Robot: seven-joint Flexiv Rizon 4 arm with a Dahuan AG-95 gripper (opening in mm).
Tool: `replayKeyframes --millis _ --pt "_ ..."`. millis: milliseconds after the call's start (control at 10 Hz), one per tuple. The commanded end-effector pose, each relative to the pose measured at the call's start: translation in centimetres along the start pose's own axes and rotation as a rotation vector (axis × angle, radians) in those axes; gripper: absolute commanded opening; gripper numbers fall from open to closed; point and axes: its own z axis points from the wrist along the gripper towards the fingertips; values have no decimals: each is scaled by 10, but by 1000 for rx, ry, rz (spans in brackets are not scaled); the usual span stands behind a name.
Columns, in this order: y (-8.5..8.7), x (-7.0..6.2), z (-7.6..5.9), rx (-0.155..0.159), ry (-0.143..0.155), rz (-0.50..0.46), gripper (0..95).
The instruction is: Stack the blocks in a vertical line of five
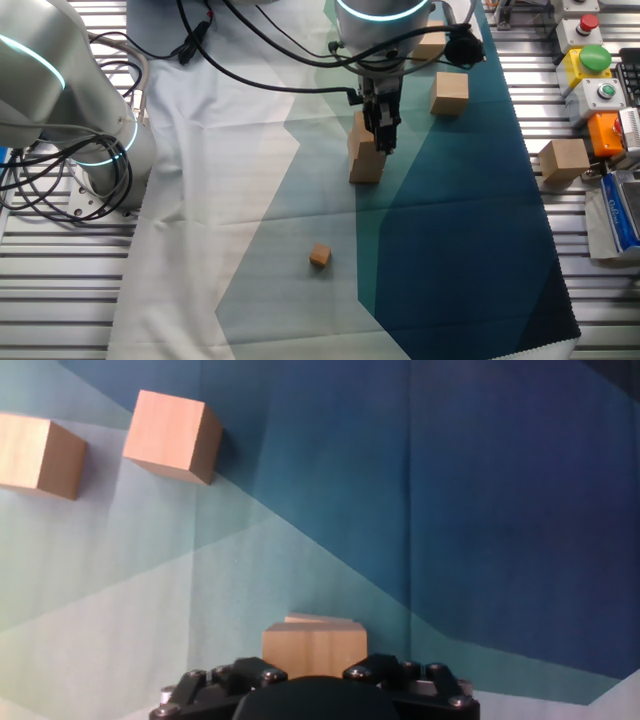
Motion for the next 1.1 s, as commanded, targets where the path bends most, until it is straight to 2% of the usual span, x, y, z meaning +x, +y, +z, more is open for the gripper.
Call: replayKeyframes --millis 100,300,500,800,1000,1100 --pt "0 -1 -1 -1 -3 -3 760" --pt "2 -7 -9 -1 8 -8 760" --pt "0 -23 -15 -5 12 -17 760" --pt "6 -62 -18 -5 17 -32 760" --pt "17 -99 -22 -6 24 -42 760" --pt "31 -127 -22 -3 31 -49 760"
